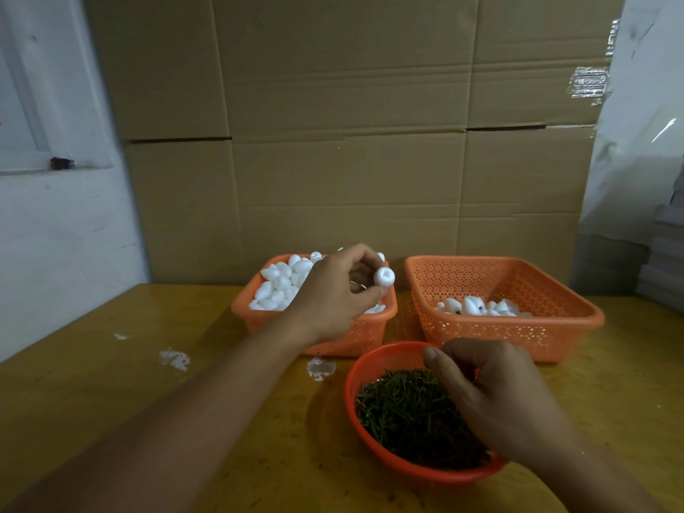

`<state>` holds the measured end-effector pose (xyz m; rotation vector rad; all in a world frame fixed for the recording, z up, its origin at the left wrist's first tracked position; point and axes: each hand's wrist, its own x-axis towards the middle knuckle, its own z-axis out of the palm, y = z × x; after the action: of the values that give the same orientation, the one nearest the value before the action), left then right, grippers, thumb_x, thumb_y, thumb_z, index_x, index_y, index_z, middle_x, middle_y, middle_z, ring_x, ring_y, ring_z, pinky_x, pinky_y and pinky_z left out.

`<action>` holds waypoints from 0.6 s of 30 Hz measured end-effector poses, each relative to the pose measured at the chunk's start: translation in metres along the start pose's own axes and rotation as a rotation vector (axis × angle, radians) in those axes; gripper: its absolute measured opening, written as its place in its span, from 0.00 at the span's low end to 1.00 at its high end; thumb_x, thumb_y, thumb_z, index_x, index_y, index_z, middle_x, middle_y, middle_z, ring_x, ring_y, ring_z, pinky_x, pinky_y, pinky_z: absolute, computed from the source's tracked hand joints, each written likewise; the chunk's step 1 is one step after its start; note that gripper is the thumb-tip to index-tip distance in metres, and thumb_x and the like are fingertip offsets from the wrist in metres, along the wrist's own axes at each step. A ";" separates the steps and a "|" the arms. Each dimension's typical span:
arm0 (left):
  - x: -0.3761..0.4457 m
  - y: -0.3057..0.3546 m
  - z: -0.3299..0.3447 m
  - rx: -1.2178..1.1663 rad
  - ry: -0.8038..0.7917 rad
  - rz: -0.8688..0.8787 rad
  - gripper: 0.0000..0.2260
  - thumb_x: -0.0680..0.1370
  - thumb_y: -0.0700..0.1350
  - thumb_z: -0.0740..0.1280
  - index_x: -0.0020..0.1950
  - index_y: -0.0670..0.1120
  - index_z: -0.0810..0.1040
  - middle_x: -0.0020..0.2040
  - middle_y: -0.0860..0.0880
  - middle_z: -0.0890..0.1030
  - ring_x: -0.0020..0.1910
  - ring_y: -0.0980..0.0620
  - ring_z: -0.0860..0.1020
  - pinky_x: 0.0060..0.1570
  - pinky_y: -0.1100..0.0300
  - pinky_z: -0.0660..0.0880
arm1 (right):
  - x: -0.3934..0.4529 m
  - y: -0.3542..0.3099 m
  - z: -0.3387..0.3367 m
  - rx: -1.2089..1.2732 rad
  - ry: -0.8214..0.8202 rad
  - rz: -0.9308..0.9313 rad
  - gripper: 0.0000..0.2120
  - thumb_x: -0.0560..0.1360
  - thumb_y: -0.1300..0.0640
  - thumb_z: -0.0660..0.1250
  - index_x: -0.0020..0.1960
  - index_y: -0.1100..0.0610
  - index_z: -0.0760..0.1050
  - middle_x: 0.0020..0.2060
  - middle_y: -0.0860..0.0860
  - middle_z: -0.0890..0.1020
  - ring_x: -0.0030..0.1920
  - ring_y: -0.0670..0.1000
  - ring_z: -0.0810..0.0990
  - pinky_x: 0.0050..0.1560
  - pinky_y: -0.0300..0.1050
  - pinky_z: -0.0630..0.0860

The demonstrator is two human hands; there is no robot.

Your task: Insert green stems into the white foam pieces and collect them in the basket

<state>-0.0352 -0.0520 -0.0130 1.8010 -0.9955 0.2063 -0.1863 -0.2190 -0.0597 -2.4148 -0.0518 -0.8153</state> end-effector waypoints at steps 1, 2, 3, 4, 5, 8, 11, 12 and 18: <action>-0.006 0.003 0.002 -0.040 0.008 0.006 0.08 0.76 0.35 0.72 0.53 0.42 0.77 0.49 0.48 0.84 0.50 0.52 0.83 0.51 0.58 0.80 | 0.000 0.000 0.000 -0.004 0.000 0.000 0.20 0.77 0.41 0.63 0.30 0.50 0.70 0.22 0.49 0.72 0.23 0.49 0.71 0.28 0.54 0.71; -0.013 0.005 0.003 -0.070 0.011 0.010 0.09 0.76 0.34 0.72 0.54 0.42 0.77 0.49 0.47 0.84 0.50 0.52 0.83 0.53 0.56 0.80 | 0.000 -0.001 0.000 -0.011 -0.001 -0.002 0.20 0.76 0.41 0.63 0.30 0.49 0.70 0.22 0.48 0.73 0.23 0.48 0.71 0.28 0.55 0.71; -0.019 0.006 0.005 -0.095 0.009 0.012 0.10 0.76 0.34 0.72 0.55 0.43 0.77 0.49 0.48 0.84 0.51 0.51 0.83 0.54 0.54 0.80 | 0.000 -0.001 0.001 -0.021 -0.002 -0.004 0.19 0.76 0.41 0.63 0.30 0.48 0.71 0.23 0.48 0.73 0.24 0.47 0.71 0.29 0.55 0.72; -0.025 0.007 0.007 -0.120 0.004 0.012 0.12 0.77 0.34 0.71 0.57 0.45 0.76 0.49 0.49 0.85 0.51 0.50 0.83 0.56 0.53 0.79 | -0.001 -0.002 0.001 -0.028 -0.005 -0.004 0.17 0.76 0.41 0.64 0.30 0.46 0.72 0.23 0.47 0.74 0.25 0.47 0.72 0.29 0.55 0.73; -0.031 0.008 0.008 -0.136 -0.002 0.016 0.13 0.77 0.35 0.71 0.59 0.47 0.75 0.49 0.49 0.85 0.51 0.50 0.83 0.57 0.52 0.79 | -0.001 -0.002 0.001 -0.033 -0.011 -0.003 0.16 0.76 0.42 0.64 0.31 0.45 0.74 0.24 0.46 0.76 0.26 0.47 0.74 0.30 0.55 0.74; -0.047 0.010 0.012 -0.129 -0.011 0.053 0.16 0.79 0.37 0.68 0.61 0.54 0.71 0.50 0.50 0.84 0.51 0.50 0.83 0.56 0.52 0.79 | -0.001 -0.004 0.000 -0.046 -0.044 0.003 0.09 0.74 0.44 0.66 0.38 0.44 0.81 0.29 0.41 0.80 0.30 0.45 0.79 0.33 0.53 0.77; -0.059 0.011 0.016 -0.099 -0.020 0.102 0.13 0.81 0.39 0.64 0.59 0.55 0.71 0.48 0.49 0.82 0.50 0.46 0.82 0.53 0.45 0.79 | 0.000 -0.004 -0.001 -0.090 -0.100 0.001 0.04 0.75 0.49 0.71 0.45 0.45 0.85 0.34 0.41 0.83 0.35 0.44 0.81 0.38 0.52 0.79; -0.062 0.011 0.018 -0.088 -0.027 0.109 0.12 0.81 0.39 0.62 0.59 0.55 0.71 0.48 0.48 0.81 0.49 0.45 0.81 0.52 0.43 0.78 | 0.001 -0.004 -0.001 -0.116 -0.129 0.002 0.03 0.75 0.50 0.72 0.46 0.45 0.85 0.36 0.41 0.84 0.36 0.44 0.81 0.39 0.52 0.79; -0.075 0.012 0.021 -0.243 -0.094 0.049 0.12 0.80 0.42 0.65 0.61 0.55 0.76 0.51 0.46 0.82 0.50 0.49 0.82 0.52 0.54 0.80 | 0.002 -0.011 -0.001 -0.317 -0.384 0.015 0.08 0.78 0.48 0.65 0.49 0.49 0.81 0.41 0.46 0.84 0.41 0.46 0.80 0.45 0.52 0.80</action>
<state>-0.0980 -0.0314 -0.0557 1.5776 -1.0836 0.0285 -0.1874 -0.2109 -0.0527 -2.8386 -0.0567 -0.3612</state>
